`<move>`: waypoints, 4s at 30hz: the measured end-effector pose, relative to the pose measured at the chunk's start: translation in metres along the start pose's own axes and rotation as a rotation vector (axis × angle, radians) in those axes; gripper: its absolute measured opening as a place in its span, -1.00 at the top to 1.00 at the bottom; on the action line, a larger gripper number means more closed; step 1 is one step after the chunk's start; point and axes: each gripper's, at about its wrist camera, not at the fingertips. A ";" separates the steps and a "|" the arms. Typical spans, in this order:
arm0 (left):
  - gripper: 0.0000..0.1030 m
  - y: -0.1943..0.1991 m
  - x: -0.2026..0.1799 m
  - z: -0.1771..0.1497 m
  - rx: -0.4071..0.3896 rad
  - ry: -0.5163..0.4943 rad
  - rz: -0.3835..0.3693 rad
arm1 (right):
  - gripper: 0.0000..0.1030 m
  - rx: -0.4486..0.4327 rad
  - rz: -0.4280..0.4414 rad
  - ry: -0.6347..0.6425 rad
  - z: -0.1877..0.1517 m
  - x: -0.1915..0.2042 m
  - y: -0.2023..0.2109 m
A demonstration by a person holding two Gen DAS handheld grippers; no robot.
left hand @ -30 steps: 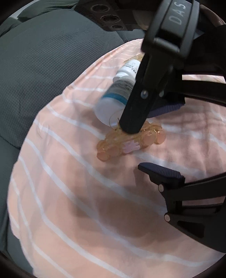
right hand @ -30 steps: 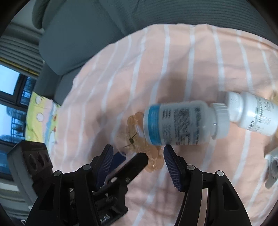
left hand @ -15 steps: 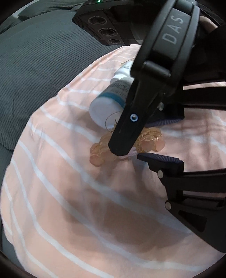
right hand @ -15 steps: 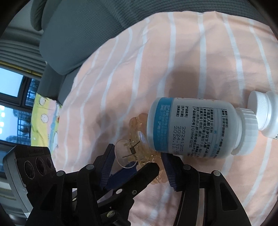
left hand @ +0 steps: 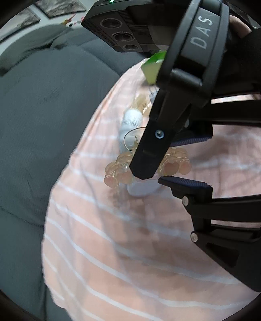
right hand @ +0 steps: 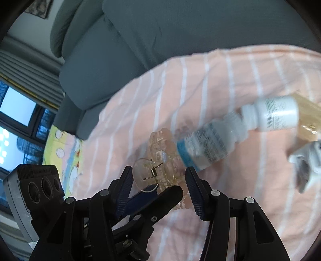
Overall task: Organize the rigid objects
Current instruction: 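Carry the hair clip into the white box and open right gripper, then move the right gripper back to the white plug adapter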
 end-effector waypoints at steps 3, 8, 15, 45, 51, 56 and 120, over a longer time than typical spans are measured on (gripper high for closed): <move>0.46 0.007 -0.017 0.000 -0.023 -0.045 -0.018 | -0.09 -0.059 -0.002 0.002 -0.001 0.001 0.023; 0.46 0.019 -0.053 0.001 -0.064 -0.132 -0.044 | -0.09 -0.154 -0.002 -0.003 -0.004 -0.001 0.059; 0.46 0.023 -0.105 0.007 -0.116 -0.268 -0.080 | -0.09 -0.290 -0.012 -0.027 -0.007 -0.011 0.115; 0.46 -0.060 -0.269 -0.024 0.026 -0.620 -0.302 | -0.09 -0.617 -0.160 -0.376 -0.046 -0.150 0.248; 0.46 -0.085 -0.286 -0.034 0.094 -0.630 -0.333 | -0.09 -0.616 -0.191 -0.476 -0.055 -0.180 0.253; 0.45 -0.103 -0.294 -0.041 0.148 -0.625 -0.357 | -0.09 -0.607 -0.202 -0.547 -0.060 -0.199 0.255; -0.58 -0.015 -0.054 0.016 -0.034 -0.227 0.082 | -0.71 -0.425 -0.565 -0.176 -0.019 -0.089 0.169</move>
Point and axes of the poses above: each gripper's, at about its wrist camera, not at the fingertips, and y roughly against the way its jaws point, x to its left, z to its top, and after that the axes turned 1 degree about z, right-handed
